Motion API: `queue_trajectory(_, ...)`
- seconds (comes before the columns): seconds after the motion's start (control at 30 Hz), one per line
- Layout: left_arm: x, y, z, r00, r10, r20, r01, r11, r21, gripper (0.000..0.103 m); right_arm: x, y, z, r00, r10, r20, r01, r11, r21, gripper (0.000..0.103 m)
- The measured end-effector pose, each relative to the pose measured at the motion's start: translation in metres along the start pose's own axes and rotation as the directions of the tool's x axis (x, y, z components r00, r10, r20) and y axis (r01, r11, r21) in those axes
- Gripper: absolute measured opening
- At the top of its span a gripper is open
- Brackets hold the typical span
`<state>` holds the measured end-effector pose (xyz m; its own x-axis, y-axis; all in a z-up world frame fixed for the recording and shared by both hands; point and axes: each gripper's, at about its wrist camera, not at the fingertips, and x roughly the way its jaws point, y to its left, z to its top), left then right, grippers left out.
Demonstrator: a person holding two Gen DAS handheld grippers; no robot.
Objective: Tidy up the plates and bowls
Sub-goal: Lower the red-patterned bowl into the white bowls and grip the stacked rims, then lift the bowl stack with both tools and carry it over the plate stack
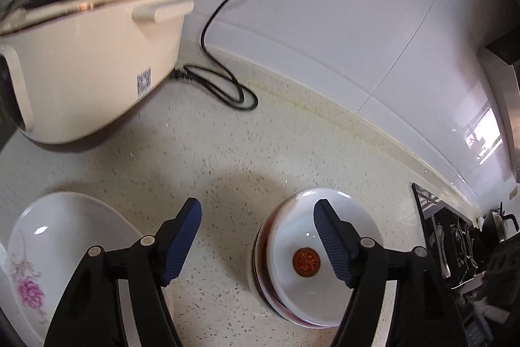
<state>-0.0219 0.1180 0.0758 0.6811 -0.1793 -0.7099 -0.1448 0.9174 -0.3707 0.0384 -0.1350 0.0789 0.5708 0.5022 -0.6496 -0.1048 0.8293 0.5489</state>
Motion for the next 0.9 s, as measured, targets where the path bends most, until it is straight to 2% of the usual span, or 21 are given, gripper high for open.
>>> queue_trajectory(0.13,0.015,0.001,-0.005,0.998,-0.029,-0.046,0.028,0.999,-0.025,0.072,0.018,-0.007,-0.009,0.998,0.025,-0.061,-0.023,0.999,0.041,0.089)
queue_trajectory(0.23,0.026,-0.002,-0.007,0.998,-0.019,-0.062,0.017,1.0,-0.025,0.072,0.03,-0.008,-0.015,0.994,0.057,-0.095,-0.05,0.996,0.075,0.089)
queue_trajectory(0.4,0.042,-0.002,-0.009,0.995,-0.009,-0.095,0.007,1.0,-0.024,0.073,0.045,-0.009,-0.019,0.983,0.126,-0.137,-0.106,0.984,0.141,0.082)
queue_trajectory(0.5,0.05,-0.004,-0.011,0.993,-0.026,-0.111,0.025,1.0,-0.009,0.073,0.052,-0.012,-0.021,0.974,0.168,-0.154,-0.139,0.973,0.183,0.08)
queue_trajectory(0.63,0.057,-0.002,-0.012,0.989,-0.067,-0.132,0.063,0.997,-0.033,0.073,0.055,-0.017,-0.026,0.96,0.23,-0.16,-0.19,0.954,0.232,0.077)
queue_trajectory(0.7,0.058,0.0,-0.015,0.986,-0.091,-0.141,0.085,0.995,-0.05,0.07,0.057,-0.018,-0.027,0.952,0.267,-0.152,-0.223,0.941,0.254,0.068)
queue_trajectory(0.73,0.058,0.001,-0.015,0.984,-0.106,-0.141,0.099,0.994,-0.054,0.067,0.056,-0.018,-0.027,0.951,0.273,-0.143,-0.23,0.937,0.261,0.067)
queue_trajectory(0.77,0.058,0.0,-0.016,0.981,-0.132,-0.14,0.126,0.99,-0.056,0.056,0.055,-0.018,-0.028,0.954,0.266,-0.142,-0.223,0.94,0.26,0.066)
queue_trajectory(0.8,0.056,-0.001,-0.017,0.981,-0.138,-0.136,0.132,0.99,-0.053,0.052,0.054,-0.018,-0.028,0.956,0.261,-0.136,-0.221,0.941,0.255,0.065)
queue_trajectory(0.9,0.051,-0.005,-0.018,0.985,-0.118,-0.127,0.116,0.993,-0.022,0.05,0.053,-0.018,-0.029,0.955,0.269,-0.122,-0.231,0.937,0.263,0.064)
